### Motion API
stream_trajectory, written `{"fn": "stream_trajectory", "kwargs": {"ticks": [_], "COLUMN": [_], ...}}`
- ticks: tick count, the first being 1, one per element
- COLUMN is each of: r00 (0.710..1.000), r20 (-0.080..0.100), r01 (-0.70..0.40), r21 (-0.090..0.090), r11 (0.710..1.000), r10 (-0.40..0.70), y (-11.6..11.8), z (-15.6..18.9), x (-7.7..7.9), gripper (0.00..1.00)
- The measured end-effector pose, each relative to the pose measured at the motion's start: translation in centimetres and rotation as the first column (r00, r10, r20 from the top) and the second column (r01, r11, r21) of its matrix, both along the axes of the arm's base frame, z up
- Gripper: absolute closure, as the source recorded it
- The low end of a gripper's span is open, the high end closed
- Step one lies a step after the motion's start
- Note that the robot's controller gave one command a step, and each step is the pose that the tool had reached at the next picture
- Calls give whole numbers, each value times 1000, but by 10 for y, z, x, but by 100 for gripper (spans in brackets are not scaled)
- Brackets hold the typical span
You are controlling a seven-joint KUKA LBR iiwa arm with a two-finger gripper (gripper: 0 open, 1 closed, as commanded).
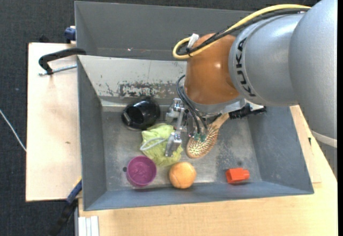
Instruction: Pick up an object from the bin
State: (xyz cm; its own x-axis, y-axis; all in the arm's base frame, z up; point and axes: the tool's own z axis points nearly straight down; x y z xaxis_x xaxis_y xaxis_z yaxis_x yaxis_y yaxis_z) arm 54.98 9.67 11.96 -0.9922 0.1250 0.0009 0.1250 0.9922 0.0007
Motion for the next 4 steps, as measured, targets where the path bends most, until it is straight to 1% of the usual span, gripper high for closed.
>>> {"fn": "stream_trajectory", "kwargs": {"ticks": [1,2,3,4], "r00": [996,988,978,978], "r20": [3,0,5,5], "r01": [89,154,207,207], "r21": [0,1,-1,-1], "r11": [996,988,978,978], "r10": [-89,-154,-207,-207], "y": [9,10,26,26], "z": [6,-37,-45,-45], "x": [-5,-10,-9,-9], "gripper": [0,0,100,100]}}
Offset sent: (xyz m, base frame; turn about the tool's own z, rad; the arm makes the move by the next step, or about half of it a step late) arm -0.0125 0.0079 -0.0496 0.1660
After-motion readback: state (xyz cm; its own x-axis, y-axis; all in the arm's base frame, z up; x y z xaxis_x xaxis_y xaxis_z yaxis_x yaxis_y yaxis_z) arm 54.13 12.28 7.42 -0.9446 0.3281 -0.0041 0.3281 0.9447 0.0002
